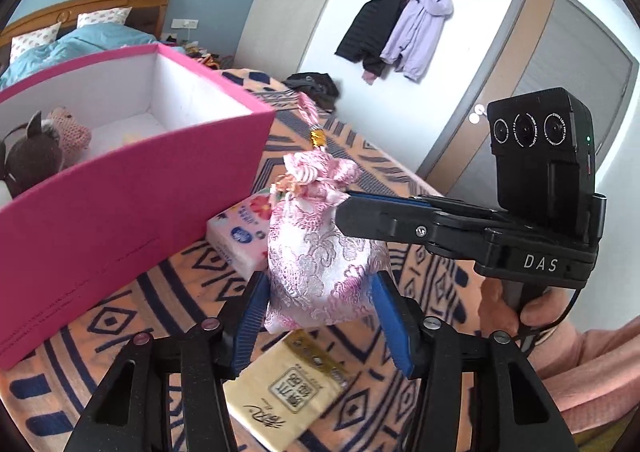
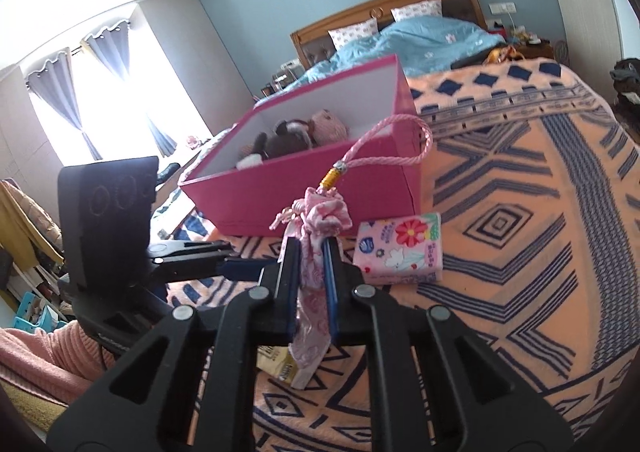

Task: Organize objects
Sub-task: 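Lift the pouch and carry it over the pink box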

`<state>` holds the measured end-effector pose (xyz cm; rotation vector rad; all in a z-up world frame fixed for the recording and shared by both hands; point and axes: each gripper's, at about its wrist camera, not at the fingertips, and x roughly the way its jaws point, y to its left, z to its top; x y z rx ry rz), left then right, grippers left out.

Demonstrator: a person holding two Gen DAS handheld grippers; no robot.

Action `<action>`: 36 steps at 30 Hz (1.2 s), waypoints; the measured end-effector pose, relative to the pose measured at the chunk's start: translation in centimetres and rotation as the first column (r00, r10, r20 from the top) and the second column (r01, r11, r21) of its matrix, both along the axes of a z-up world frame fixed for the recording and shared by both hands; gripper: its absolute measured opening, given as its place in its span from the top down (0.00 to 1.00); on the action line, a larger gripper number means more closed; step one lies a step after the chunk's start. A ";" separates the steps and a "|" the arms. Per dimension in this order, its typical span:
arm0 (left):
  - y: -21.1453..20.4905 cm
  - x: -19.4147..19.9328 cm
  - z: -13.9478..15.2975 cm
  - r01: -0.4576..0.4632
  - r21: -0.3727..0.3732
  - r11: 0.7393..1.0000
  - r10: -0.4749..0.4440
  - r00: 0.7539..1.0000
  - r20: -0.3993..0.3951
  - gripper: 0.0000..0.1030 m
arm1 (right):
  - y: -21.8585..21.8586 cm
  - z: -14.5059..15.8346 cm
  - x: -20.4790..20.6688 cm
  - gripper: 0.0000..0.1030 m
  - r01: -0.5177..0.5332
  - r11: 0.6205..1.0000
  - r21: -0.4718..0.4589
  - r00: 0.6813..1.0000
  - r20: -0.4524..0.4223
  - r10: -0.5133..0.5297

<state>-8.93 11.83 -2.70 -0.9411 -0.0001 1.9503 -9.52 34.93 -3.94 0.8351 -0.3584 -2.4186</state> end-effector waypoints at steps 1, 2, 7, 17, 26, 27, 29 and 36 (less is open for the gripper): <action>0.0 0.2 0.3 -0.001 -0.001 1.000 0.001 1.000 -0.013 0.51 | 0.0 0.3 0.1 0.87 -0.002 1.000 -0.002 1.000 -0.008 0.002; -0.1 0.3 0.7 0.000 0.005 1.000 0.000 1.000 -0.022 0.53 | 0.0 0.7 0.2 0.87 -0.005 1.000 -0.004 1.000 -0.020 0.005; -0.7 0.6 2.6 -0.017 0.038 0.999 0.020 0.998 -0.062 0.54 | -0.2 2.7 0.1 0.87 -0.034 0.999 -0.028 0.997 -0.072 0.032; -2.3 -0.4 5.5 -0.086 0.069 0.994 0.093 0.988 -0.122 0.54 | -1.1 5.4 -1.7 0.87 -0.077 0.996 -0.043 0.990 -0.124 0.071; -3.0 -2.1 7.0 -0.140 0.063 0.988 0.149 0.975 -0.162 0.54 | -1.8 6.5 -4.1 0.87 -0.113 0.991 -0.072 0.985 -0.140 0.102; -3.0 -2.3 7.1 -0.144 0.063 0.988 0.152 0.974 -0.165 0.54 | -1.8 6.6 -4.2 0.87 -0.116 0.991 -0.073 0.985 -0.140 0.105; -3.0 -2.6 7.3 -0.152 0.061 0.986 0.160 0.972 -0.173 0.54 | -1.9 6.8 -4.6 0.87 -0.122 0.989 -0.079 0.984 -0.143 0.110; -3.1 -3.8 7.9 -0.163 0.065 0.985 0.172 0.969 -0.180 0.54 | -2.1 7.3 -5.6 0.87 -0.132 0.987 -0.096 0.982 -0.147 0.117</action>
